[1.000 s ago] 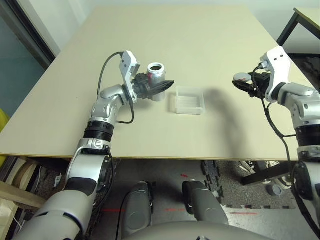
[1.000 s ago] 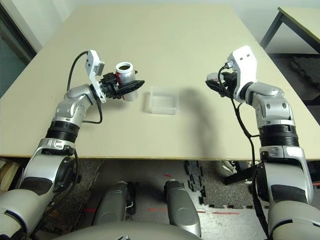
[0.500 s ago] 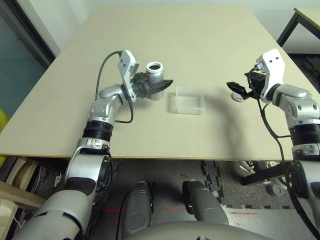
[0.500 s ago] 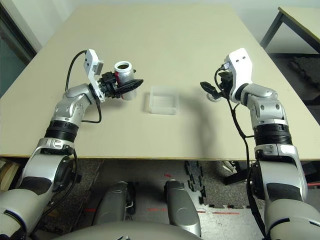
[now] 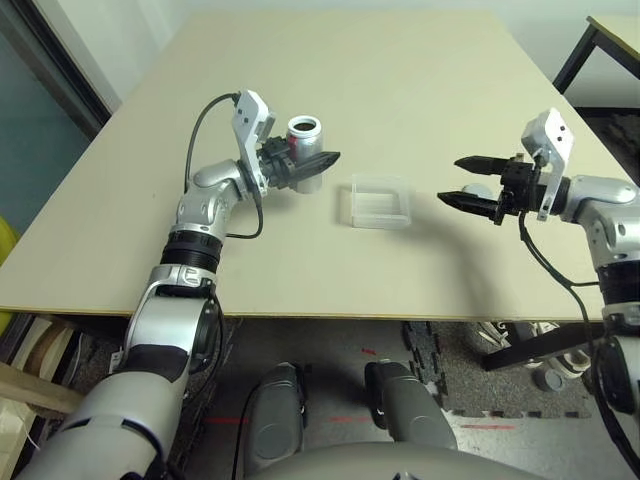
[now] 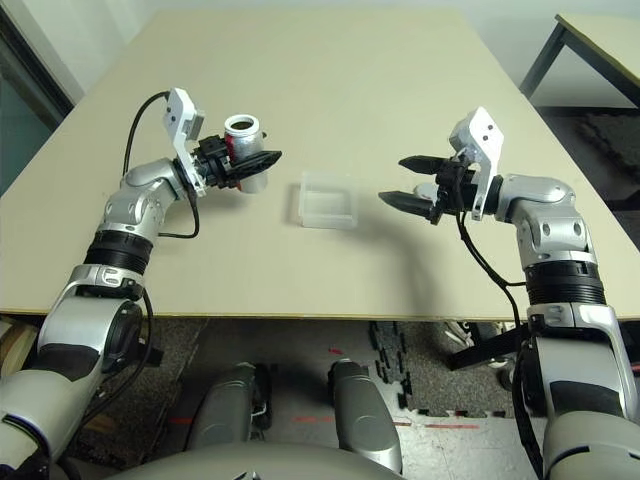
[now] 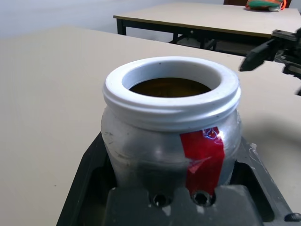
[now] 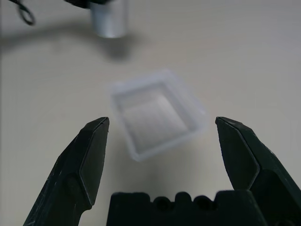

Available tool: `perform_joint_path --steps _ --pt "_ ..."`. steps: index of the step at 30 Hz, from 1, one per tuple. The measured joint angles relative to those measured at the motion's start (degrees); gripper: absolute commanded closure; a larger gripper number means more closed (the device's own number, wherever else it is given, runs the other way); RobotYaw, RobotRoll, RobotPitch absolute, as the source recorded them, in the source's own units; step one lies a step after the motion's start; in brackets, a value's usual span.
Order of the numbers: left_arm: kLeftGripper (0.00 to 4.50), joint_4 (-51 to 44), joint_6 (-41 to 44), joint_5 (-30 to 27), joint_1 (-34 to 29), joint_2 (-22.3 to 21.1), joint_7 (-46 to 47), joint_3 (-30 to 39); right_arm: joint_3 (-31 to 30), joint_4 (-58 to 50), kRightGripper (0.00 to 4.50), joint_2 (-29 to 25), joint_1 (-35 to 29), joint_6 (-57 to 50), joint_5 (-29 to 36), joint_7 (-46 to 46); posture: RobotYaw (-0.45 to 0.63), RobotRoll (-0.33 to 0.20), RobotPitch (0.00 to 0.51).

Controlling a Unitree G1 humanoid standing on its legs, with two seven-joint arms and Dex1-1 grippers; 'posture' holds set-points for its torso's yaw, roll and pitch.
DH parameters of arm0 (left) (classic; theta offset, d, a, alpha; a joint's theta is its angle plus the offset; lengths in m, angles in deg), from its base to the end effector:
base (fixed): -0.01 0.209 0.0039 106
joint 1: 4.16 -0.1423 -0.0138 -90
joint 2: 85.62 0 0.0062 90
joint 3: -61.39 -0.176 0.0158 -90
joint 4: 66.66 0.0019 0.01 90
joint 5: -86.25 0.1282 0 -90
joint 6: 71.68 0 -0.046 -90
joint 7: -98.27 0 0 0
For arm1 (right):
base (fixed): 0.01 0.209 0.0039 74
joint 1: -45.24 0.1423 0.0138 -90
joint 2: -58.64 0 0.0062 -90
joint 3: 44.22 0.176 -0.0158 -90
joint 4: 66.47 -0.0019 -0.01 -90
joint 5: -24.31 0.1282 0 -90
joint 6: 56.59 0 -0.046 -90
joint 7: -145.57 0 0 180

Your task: Pour the medicine from the bottle into the box.

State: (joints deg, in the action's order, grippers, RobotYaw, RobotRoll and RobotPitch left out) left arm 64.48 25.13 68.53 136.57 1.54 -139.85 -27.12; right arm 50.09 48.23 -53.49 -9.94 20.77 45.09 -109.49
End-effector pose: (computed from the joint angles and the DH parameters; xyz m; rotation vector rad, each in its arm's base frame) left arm 0.3341 0.1865 0.1653 0.0161 -0.0597 -1.0124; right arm 0.2840 -0.2796 0.1702 -0.1876 0.0903 1.1002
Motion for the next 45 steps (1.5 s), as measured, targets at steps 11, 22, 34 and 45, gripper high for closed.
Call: perform_joint_path --steps 11,22,34,45 --pt "1.69 1.14 -0.47 1.6 0.24 -0.62 1.67 0.22 -0.01 0.7 0.0 1.64 -1.63 2.58 0.64 -0.77 -0.19 0.0 0.093" --pt "1.69 1.39 0.0 3.3 0.23 -0.39 4.23 -0.05 -0.02 0.71 0.0 2.17 -1.74 2.92 0.53 -0.63 -0.19 0.0 0.086" --pt "1.69 3.38 0.61 9.91 1.08 0.39 11.0 -3.29 -0.22 0.53 0.0 2.45 -1.81 2.89 0.49 0.2 -0.19 0.0 0.09" --pt "1.69 11.6 -9.82 24.21 7.4 2.18 20.65 -13.2 -0.54 0.27 0.0 2.57 -1.86 2.89 0.44 0.39 -0.2 0.0 0.089"
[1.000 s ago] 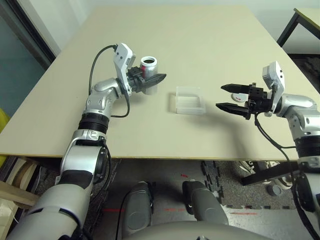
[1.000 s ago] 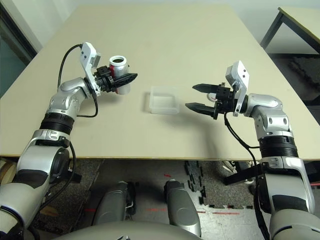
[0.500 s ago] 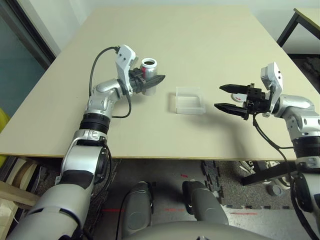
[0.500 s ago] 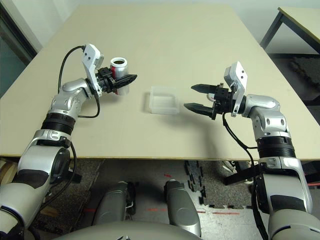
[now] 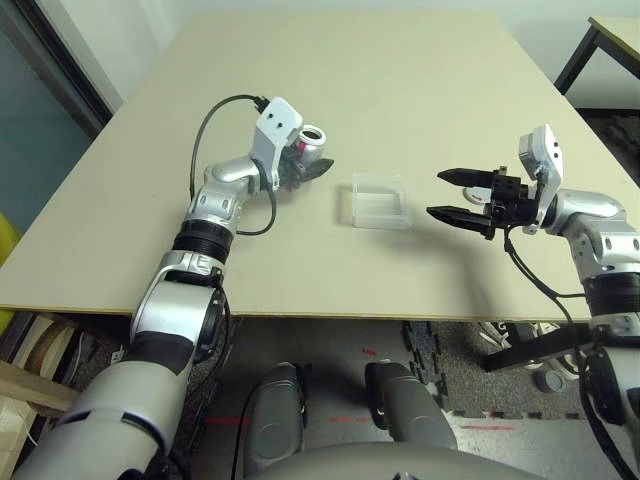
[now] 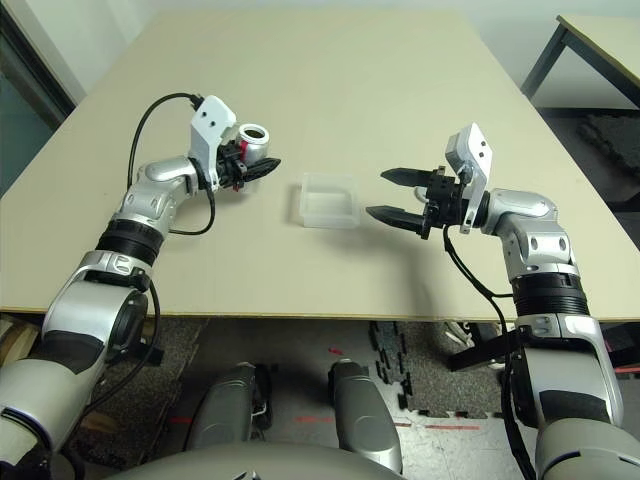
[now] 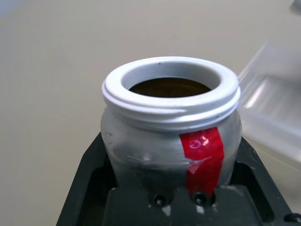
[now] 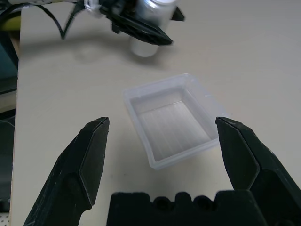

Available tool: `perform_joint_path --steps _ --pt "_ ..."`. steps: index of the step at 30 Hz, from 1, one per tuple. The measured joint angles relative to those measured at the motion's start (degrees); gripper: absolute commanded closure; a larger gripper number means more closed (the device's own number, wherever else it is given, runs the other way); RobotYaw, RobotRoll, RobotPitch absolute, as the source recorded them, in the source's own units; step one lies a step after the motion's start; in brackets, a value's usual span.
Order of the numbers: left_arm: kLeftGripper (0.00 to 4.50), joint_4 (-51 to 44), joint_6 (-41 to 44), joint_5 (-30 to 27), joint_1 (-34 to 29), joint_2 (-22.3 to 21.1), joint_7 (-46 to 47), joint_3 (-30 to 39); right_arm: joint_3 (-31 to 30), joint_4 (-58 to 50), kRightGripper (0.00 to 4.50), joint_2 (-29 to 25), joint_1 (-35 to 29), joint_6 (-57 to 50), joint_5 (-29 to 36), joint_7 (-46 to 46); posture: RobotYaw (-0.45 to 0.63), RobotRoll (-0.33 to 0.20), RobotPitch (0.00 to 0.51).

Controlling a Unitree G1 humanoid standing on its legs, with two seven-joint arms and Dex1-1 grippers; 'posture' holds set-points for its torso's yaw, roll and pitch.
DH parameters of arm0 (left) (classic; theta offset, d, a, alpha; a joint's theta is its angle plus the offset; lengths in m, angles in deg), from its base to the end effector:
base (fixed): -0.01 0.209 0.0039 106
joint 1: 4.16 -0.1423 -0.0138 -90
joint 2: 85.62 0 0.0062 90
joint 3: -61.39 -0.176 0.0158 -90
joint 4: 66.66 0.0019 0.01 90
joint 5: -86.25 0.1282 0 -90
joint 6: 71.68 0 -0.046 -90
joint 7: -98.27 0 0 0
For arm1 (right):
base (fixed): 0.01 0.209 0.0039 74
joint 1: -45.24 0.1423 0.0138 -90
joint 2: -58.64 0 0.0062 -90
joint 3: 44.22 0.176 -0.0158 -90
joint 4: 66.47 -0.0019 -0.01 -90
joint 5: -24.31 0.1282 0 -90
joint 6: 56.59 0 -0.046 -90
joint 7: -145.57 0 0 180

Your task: Pour the medicine from the bottle into the box.

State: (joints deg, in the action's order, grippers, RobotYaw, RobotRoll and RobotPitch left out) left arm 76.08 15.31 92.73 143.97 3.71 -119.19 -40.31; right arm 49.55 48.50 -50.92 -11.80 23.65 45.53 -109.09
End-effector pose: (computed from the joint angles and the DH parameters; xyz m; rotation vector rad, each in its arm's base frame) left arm 0.3466 0.1474 0.1682 0.5917 0.0539 -0.7650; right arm 0.2832 -0.2715 0.1553 -0.1628 0.0677 1.1230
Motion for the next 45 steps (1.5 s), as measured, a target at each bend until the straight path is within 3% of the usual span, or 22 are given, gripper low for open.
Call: perform_joint_path --steps 7,11,18,25,31,36,40,45 --pt "1.69 8.71 -17.34 18.54 8.24 -0.04 12.66 -13.85 -0.74 0.0 0.0 -0.04 -0.07 0.03 -1.2 1.02 -0.21 0.0 0.087" --pt "1.69 13.46 -23.26 33.84 13.95 -0.2 25.23 -25.98 -0.79 0.0 0.0 -0.06 -0.25 0.04 -1.87 1.37 -0.21 0.0 0.086" --pt "1.69 19.73 -25.69 52.47 21.52 0.81 43.73 -41.34 -0.96 0.0 0.0 -0.05 -0.33 -0.04 -2.39 1.69 -0.21 0.0 0.092" --pt "1.69 22.68 -25.57 62.58 27.26 2.38 53.64 -49.62 -1.31 0.0 0.0 -0.05 -0.34 -0.1 -2.49 1.63 -0.22 0.0 0.093" --pt "1.69 24.57 -25.26 65.33 27.28 3.33 55.03 -51.66 -1.31 0.02 0.0 -0.06 -0.35 -0.15 -2.5 1.56 -0.22 0.0 0.093" --pt "1.69 24.69 -25.51 62.31 27.26 3.8 52.75 -48.17 -1.44 0.02 0.0 -0.06 -0.35 -0.18 -2.51 1.51 -0.21 0.0 0.093" --pt "1.69 24.72 -27.62 55.16 26.28 3.24 45.94 -40.99 -2.04 0.07 0.0 -0.06 -0.35 -0.18 -2.8 1.5 -0.21 0.0 0.091" --pt "1.69 24.72 -26.44 34.65 21.77 3.05 26.0 -20.71 -2.59 0.15 0.0 -0.07 -0.34 -0.12 -3.57 1.44 -0.19 0.0 0.088"
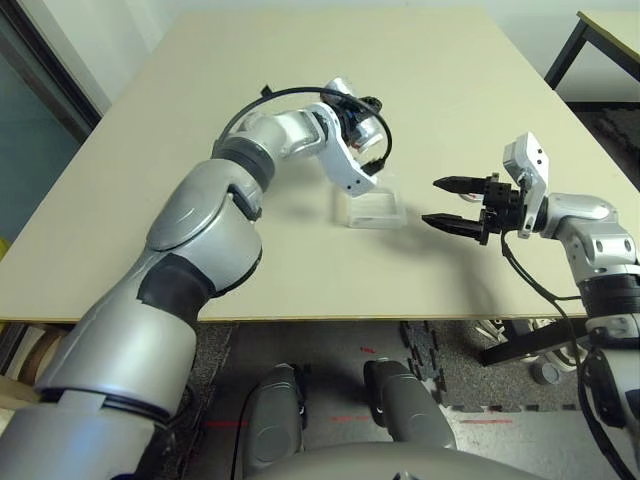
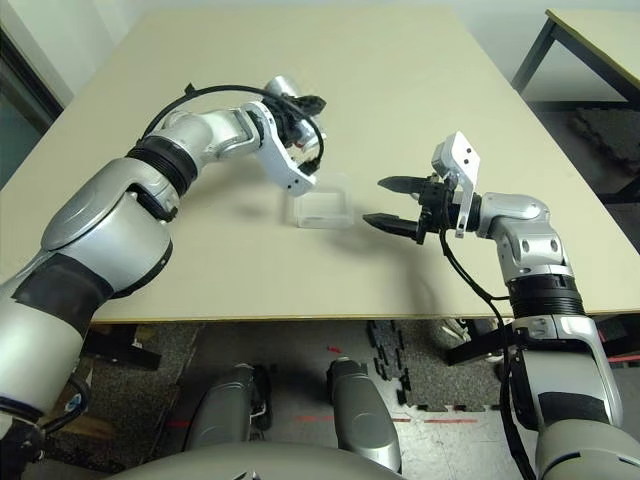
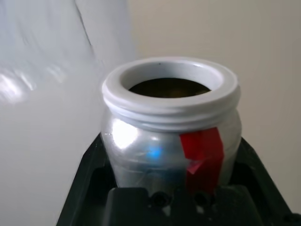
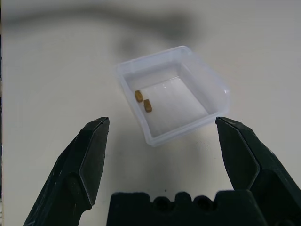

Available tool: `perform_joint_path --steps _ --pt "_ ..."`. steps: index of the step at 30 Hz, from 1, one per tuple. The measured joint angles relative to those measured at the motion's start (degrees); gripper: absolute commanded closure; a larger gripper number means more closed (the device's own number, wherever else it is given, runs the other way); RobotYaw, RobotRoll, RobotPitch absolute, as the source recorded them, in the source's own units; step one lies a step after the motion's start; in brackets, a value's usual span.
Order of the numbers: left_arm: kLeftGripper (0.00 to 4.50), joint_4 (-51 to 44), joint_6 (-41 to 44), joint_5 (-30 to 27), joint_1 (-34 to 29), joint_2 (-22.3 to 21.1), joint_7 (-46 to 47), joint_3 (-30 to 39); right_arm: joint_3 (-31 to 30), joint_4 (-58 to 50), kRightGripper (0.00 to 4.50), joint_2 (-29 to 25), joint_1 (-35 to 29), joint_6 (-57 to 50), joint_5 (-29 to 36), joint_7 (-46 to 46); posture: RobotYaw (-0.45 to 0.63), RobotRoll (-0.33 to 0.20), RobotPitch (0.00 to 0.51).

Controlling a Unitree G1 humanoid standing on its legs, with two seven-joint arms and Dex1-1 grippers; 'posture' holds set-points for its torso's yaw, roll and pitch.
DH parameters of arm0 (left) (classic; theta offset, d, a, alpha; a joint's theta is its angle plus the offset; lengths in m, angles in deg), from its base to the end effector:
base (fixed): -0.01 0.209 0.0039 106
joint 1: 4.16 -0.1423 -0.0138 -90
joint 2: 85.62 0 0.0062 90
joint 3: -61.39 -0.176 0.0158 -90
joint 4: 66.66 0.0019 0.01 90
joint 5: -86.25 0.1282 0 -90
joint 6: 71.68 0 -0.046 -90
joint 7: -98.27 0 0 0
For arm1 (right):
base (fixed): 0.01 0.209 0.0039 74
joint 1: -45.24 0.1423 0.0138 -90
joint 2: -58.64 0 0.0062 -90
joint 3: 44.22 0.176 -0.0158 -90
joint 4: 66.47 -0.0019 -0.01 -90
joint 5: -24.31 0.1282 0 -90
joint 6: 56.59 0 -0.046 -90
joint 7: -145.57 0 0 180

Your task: Pour the medicine from the bottle into the box.

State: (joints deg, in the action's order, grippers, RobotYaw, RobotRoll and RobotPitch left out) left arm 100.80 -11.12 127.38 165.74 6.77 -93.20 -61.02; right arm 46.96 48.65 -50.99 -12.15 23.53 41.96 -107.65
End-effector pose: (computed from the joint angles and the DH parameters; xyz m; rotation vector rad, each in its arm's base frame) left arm 0.3567 0.0934 0.2159 1.5315 -0.3524 -0.6997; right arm 0.2839 -0.2667 0.1497 -0.2158 0.1484 1.1125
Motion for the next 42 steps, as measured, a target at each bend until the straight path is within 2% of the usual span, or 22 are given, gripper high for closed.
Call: perform_joint_path --steps 5,9,18,26,42 --pt "1.69 -0.55 6.28 -16.33 -3.19 1.01 -15.46 15.52 -0.44 0.17 0.0 -0.03 0.0 0.06 -0.62 -0.43 -0.18 0.0 0.091" --pt "1.69 -3.05 12.34 -25.95 -6.01 1.83 -20.86 24.32 -0.5 0.15 0.0 -0.03 -0.29 0.12 -0.73 -0.61 -0.19 0.0 0.097" --pt "1.69 -6.93 17.55 -36.71 -12.82 1.93 -18.37 35.06 -0.5 -0.43 0.0 -0.03 -1.0 0.1 -0.76 -0.5 -0.19 0.0 0.106" --pt "1.69 -9.44 15.48 -42.23 -20.21 3.35 -15.17 40.26 -0.5 -0.63 0.0 -0.05 -1.36 0.05 -0.76 -0.34 -0.2 0.0 0.111" --pt "1.69 -7.86 4.96 -44.97 -24.67 5.71 -12.81 43.16 -0.49 -2.26 0.0 -1.58 -2.32 -0.44 -0.69 0.26 -0.23 0.0 0.108"
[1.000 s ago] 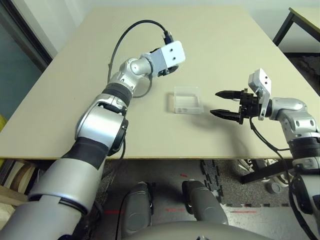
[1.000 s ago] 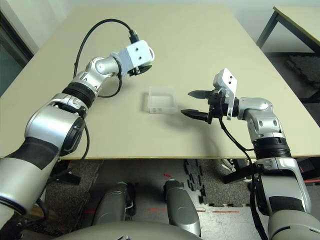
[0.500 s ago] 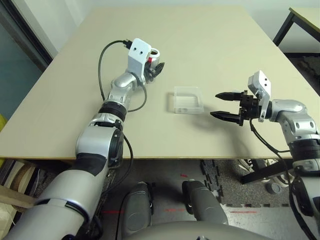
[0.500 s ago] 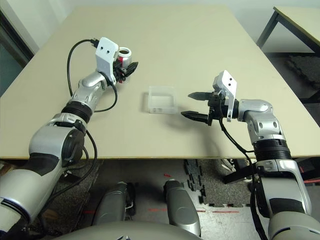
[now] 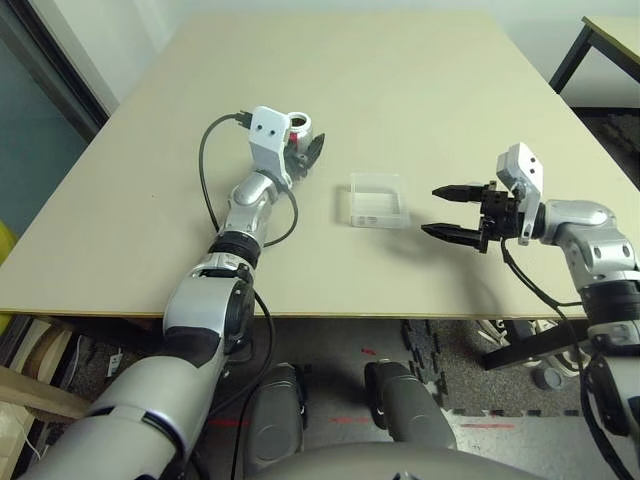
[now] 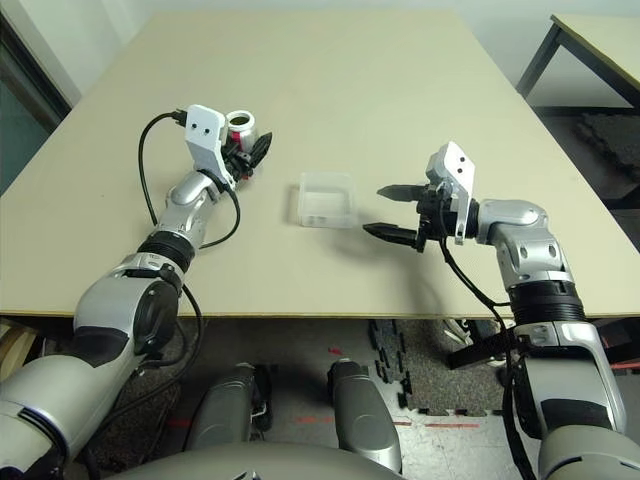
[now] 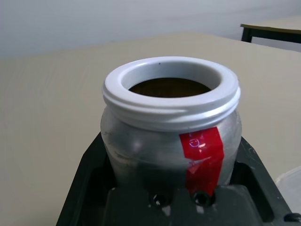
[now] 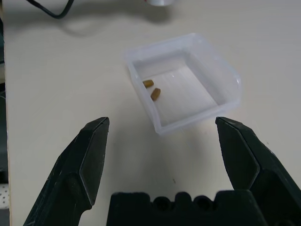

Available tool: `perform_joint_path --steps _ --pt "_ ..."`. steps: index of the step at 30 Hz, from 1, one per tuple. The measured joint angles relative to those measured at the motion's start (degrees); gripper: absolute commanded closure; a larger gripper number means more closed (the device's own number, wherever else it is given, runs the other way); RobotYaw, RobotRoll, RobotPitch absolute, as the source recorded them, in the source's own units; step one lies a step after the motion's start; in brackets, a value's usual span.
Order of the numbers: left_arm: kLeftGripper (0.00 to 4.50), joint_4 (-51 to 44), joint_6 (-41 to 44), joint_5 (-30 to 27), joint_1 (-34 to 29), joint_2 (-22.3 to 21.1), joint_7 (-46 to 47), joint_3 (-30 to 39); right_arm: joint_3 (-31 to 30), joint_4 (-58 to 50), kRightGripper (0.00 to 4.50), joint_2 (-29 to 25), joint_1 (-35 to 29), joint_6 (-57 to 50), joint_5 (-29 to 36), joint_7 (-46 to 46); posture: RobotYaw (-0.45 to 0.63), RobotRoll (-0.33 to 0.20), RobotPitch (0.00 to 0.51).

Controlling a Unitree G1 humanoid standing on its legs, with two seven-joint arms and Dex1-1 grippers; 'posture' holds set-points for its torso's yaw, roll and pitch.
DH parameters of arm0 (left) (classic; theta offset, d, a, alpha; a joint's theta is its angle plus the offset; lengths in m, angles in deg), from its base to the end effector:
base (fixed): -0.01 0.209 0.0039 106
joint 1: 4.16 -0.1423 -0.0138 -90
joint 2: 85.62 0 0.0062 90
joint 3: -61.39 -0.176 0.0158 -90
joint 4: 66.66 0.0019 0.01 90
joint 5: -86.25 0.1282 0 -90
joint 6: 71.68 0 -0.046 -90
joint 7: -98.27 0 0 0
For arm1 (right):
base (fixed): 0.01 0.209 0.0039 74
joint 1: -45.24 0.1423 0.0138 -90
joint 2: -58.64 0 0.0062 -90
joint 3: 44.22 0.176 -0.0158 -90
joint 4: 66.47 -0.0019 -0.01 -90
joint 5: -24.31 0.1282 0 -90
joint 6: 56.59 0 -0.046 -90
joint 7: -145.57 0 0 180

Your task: Pour the medicine from the bottle into the box.

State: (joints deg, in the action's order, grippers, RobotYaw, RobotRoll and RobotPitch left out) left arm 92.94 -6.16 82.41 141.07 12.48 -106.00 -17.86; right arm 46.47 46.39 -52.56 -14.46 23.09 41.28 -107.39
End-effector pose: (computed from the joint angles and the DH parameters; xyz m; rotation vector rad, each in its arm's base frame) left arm 0.3348 0.1514 0.1166 0.0158 -0.1637 -0.4110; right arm 0.2774 -0.2708 0.1477 -0.2479 0.1875 1.1049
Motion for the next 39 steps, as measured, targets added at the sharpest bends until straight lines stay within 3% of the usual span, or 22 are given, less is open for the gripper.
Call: perform_joint_path --steps 23,28,39 --pt "1.69 1.45 -0.45 1.61 -4.15 0.33 2.49 -1.46 0.0 -0.49 0.0 -0.05 -0.3 -0.06 0.07 0.04 -0.22 0.0 0.109" --pt "0.04 1.54 0.41 1.75 -4.61 0.34 2.54 -2.17 0.0 -0.51 0.0 -0.05 -0.29 -0.07 0.07 0.0 -0.22 0.0 0.11" --pt "0.04 1.07 0.59 1.48 -5.56 0.27 1.48 -2.27 -0.01 -0.51 0.0 0.04 -0.3 -0.06 0.07 -0.02 -0.22 0.0 0.114"
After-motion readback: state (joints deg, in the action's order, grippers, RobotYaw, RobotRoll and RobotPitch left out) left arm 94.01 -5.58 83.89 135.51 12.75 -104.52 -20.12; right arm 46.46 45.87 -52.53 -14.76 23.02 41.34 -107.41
